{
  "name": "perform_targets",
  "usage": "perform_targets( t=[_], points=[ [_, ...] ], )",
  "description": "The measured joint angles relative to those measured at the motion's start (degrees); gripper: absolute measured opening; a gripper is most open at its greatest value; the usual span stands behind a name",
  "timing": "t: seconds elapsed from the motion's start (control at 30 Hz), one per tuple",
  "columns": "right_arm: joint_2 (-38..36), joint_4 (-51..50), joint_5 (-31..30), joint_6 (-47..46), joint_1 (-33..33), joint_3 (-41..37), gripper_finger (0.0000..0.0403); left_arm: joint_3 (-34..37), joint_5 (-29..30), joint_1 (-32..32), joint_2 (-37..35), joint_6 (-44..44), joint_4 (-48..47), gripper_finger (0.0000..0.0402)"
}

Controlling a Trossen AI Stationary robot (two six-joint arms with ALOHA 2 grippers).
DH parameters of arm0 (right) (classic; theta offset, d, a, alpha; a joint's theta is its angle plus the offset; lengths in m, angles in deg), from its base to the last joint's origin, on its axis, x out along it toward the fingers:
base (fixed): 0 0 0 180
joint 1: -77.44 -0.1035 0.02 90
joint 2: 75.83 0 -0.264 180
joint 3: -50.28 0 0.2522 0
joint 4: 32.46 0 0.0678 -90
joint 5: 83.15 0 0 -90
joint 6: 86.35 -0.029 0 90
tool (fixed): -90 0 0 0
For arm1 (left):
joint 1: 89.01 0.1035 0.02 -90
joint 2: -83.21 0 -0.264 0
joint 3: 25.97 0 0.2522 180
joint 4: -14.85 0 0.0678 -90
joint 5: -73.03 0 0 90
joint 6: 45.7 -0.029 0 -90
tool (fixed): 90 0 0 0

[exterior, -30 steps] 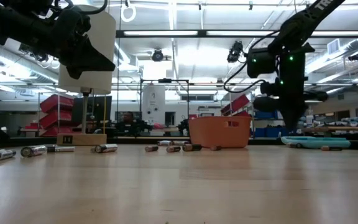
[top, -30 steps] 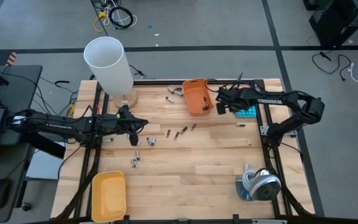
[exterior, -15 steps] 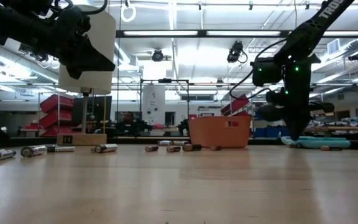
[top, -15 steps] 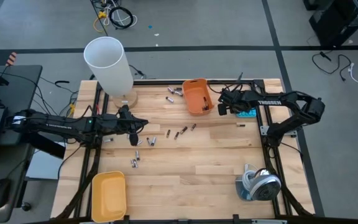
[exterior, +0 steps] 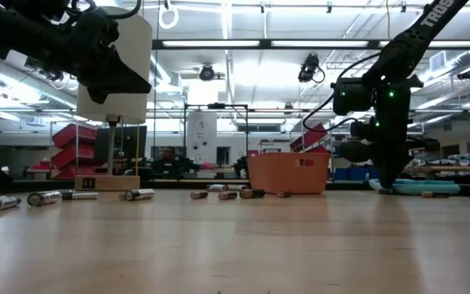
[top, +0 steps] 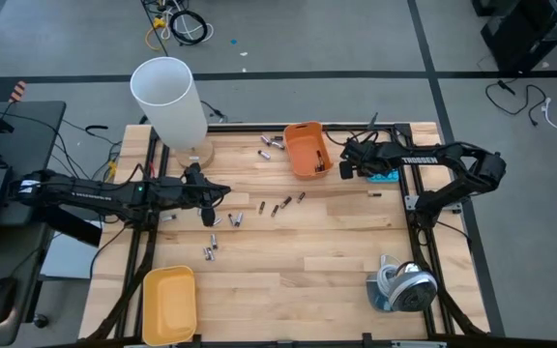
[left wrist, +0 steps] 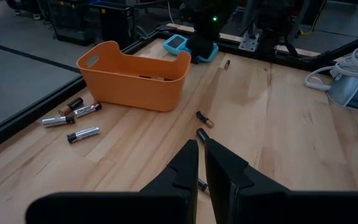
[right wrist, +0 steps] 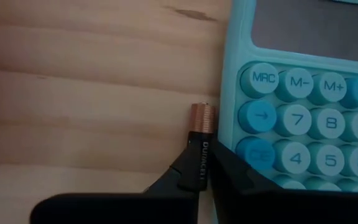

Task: Sort batteries
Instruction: Put the black battery into the orange bin

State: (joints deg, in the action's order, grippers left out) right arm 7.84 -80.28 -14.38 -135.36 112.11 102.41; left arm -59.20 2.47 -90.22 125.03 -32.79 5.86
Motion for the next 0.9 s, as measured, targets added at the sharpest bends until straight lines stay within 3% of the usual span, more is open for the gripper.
perform_targets(
  t=[0.5,0.9],
  points=[
    [0.04,1.41,0.44,0.11,0.35,-0.02,0.0104,-0.02,0.02,-0.02,0.00,0.02,-0.02,0.0030],
    [0.85,1.64,1.21,0.41,0.31,-0.01,0.0111,0.00,0.02,-0.02,0.00,0.02,-0.02,0.0030]
  ],
)
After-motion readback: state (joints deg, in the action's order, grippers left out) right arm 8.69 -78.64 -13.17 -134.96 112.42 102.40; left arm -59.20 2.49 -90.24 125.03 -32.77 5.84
